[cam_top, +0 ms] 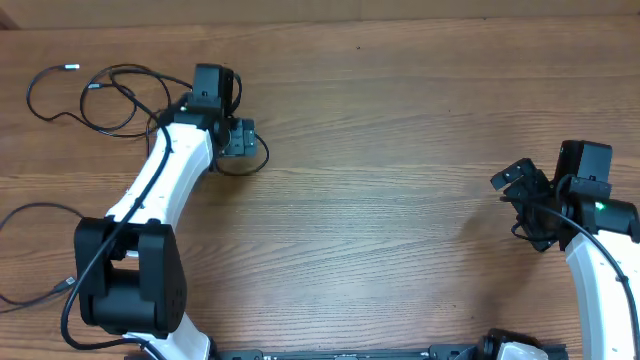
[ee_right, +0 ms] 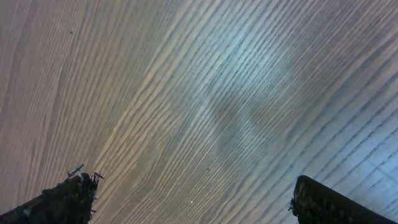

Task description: Untangle cables

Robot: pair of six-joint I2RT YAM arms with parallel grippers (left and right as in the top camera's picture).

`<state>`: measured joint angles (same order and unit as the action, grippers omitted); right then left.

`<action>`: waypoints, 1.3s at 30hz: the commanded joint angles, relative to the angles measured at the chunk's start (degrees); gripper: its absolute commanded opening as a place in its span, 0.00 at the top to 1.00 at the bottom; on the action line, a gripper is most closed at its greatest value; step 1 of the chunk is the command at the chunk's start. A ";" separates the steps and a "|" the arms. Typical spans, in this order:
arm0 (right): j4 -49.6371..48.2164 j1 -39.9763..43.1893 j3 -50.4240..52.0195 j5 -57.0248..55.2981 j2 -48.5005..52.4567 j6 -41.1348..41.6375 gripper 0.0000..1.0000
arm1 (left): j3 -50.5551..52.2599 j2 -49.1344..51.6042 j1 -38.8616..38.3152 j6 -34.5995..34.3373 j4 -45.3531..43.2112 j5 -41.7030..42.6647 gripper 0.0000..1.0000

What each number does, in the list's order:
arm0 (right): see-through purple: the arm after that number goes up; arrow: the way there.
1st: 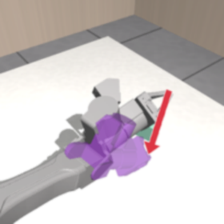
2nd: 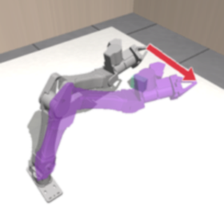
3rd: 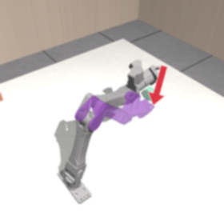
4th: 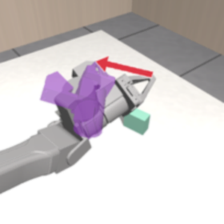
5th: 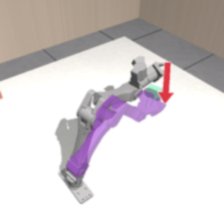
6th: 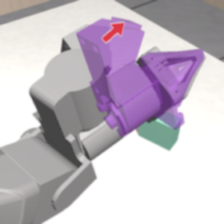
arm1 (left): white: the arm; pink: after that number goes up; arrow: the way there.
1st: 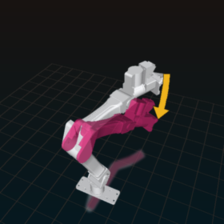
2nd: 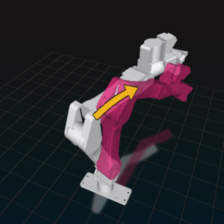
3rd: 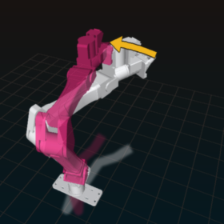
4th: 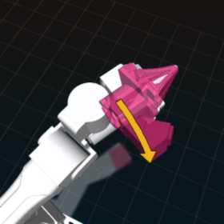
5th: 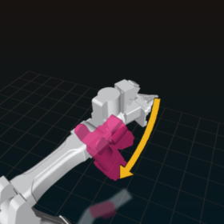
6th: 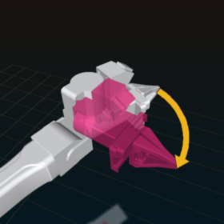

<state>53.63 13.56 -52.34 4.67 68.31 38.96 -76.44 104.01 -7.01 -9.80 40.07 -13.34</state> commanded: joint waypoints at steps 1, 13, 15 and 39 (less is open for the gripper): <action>-0.02 0.33 -0.11 0.68 -0.04 0.24 0.00 | 5.75 -0.17 0.37 2.05 -7.61 -4.81 0.01; -0.07 0.33 -0.13 1.01 -0.04 0.22 0.00 | 16.50 -0.17 1.79 -3.74 -19.08 -3.45 0.00; -0.04 0.33 -0.11 1.01 -0.04 0.22 0.00 | 18.12 -0.17 1.79 -4.72 -21.73 -1.44 0.02; 0.20 0.33 -0.11 1.01 -0.04 0.22 0.00 | 23.19 -0.17 2.05 13.44 -13.75 -20.39 0.95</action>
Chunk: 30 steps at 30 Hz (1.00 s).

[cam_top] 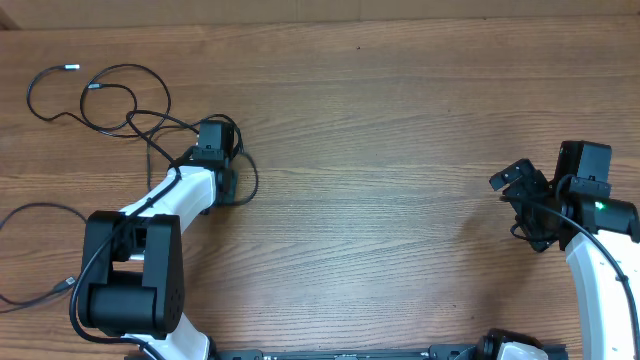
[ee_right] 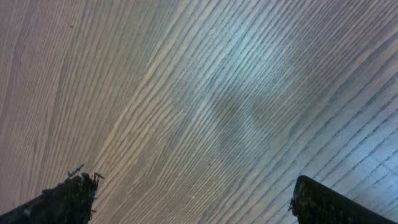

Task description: Untangle cables

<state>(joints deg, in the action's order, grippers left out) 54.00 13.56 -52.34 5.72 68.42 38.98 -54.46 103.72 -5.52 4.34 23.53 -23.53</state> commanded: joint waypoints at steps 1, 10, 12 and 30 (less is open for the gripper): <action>-0.20 0.33 -0.11 -0.04 -0.15 0.20 0.00 | 1.20 0.11 0.98 -2.82 3.37 -12.31 0.96; -0.24 0.33 -0.11 -0.07 -0.15 0.20 0.00 | 1.20 0.11 3.93 -9.84 12.00 -5.57 0.95; -0.70 0.33 -0.11 -0.07 -0.15 0.20 0.00 | 1.20 0.11 4.15 -14.05 15.82 -1.31 0.96; -1.75 0.33 1.51 -0.07 -0.13 0.20 0.00 | -18.23 -5.25 7.67 -15.26 21.40 8.63 0.00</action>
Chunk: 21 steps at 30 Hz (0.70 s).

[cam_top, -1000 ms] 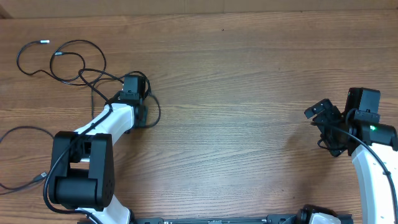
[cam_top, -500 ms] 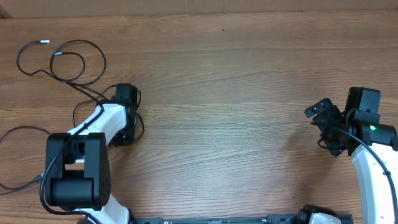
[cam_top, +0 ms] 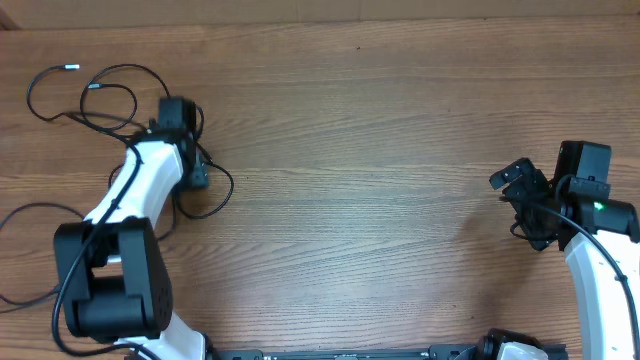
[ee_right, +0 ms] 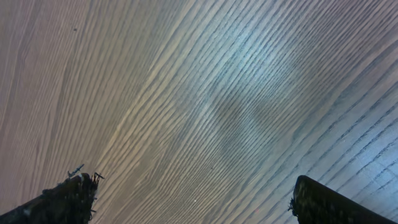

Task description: Untangle cables

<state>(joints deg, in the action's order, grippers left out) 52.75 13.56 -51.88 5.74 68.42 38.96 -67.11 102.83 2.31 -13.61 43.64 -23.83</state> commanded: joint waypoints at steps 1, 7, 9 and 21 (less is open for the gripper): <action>-0.50 0.33 1.05 -0.09 -0.09 0.20 0.00 | -6.91 -5.55 -0.17 3.34 1.88 11.28 0.01; -0.66 0.35 1.05 -0.09 -0.09 0.20 0.00 | -10.80 -14.71 -0.15 3.34 3.02 21.29 0.00; -0.61 0.35 1.05 -0.09 -0.09 0.20 0.00 | -10.95 -19.17 0.04 3.34 2.82 25.11 0.00; -0.66 0.35 1.05 -0.09 -0.09 0.20 0.00 | -10.93 -44.00 -0.09 3.34 3.63 31.12 0.00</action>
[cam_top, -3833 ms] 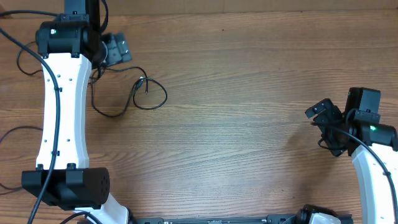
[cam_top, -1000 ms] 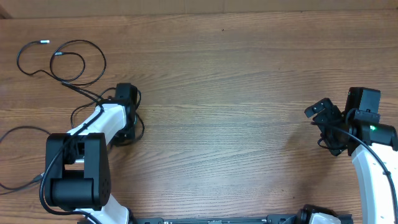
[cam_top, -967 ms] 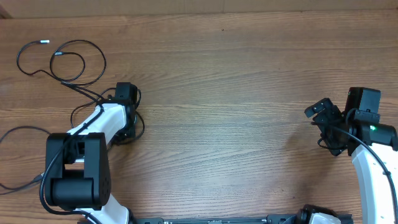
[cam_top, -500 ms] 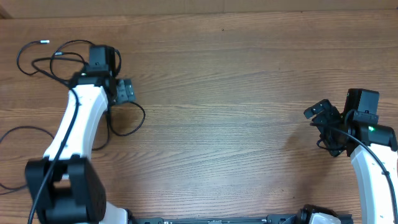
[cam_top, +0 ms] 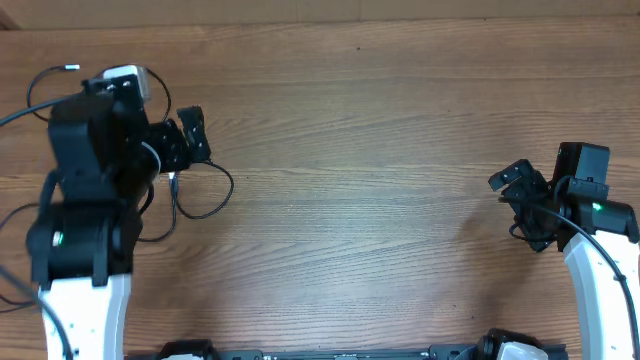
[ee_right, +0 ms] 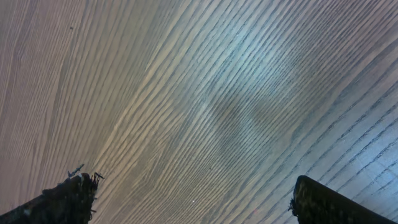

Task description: Untangle cables

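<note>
Thin black cables lie at the table's far left. One loop point(cam_top: 222, 190) hangs out from under my left gripper point(cam_top: 188, 140), which sits high over the table and looks shut on that black cable; its jaws are small and dark in the overhead view. Another strand point(cam_top: 38, 80) curls behind the left arm and ends in a small light plug point(cam_top: 72, 68). My right gripper point(cam_top: 515, 181) stands open at the far right, away from every cable. In the right wrist view its fingertips point(ee_right: 74, 190) are spread wide over bare wood.
A further cable arc point(cam_top: 18, 212) runs off the left edge near the left arm's base. The wooden table point(cam_top: 360, 200) stretches between the two arms. The left arm's body hides part of the cable pile.
The left arm has risen toward the camera and now looms large at the left. Its gripper stands slightly higher in the overhead view, with the cable loop still below it. The right arm is unchanged.
The left gripper was first low on the cable tangle near the table's upper left-centre. Then it was nearer the front, then further left, with the loop trailing beside it each time. Now the arm is raised with the loop beneath. The right gripper stayed open and still.
</note>
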Robot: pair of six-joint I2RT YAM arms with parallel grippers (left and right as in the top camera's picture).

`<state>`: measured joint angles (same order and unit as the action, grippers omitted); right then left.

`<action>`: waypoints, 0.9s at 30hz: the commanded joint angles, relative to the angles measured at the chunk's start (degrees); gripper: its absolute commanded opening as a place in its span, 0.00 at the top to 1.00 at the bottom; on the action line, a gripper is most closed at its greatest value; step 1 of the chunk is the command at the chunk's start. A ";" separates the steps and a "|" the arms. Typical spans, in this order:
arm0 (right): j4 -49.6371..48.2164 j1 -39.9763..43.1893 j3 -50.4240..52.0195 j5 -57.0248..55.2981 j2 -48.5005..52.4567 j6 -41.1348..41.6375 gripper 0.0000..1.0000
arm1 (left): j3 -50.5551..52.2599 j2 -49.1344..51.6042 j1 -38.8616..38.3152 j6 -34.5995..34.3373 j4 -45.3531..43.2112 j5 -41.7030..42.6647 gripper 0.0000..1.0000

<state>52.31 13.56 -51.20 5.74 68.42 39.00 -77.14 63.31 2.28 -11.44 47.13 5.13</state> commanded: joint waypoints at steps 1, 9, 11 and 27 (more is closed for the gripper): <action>-0.22 0.35 0.37 -0.09 -0.09 0.15 0.00 | -0.90 -6.05 -0.07 1.18 0.63 1.81 0.00; -0.22 0.35 0.37 -0.09 -0.09 0.15 0.00 | -0.81 -23.28 -0.07 1.22 11.74 -2.84 0.00; -0.22 0.35 0.37 -0.09 -0.09 0.15 0.00 | -0.81 -26.86 -0.07 1.18 13.18 -3.56 0.01; -0.22 0.35 0.37 -0.09 -0.09 0.15 0.00 | -0.81 -33.00 -0.07 1.14 34.05 -5.16 0.00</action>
<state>52.31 13.56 -51.18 5.76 68.42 38.96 -77.41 30.50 2.28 -11.42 77.87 0.60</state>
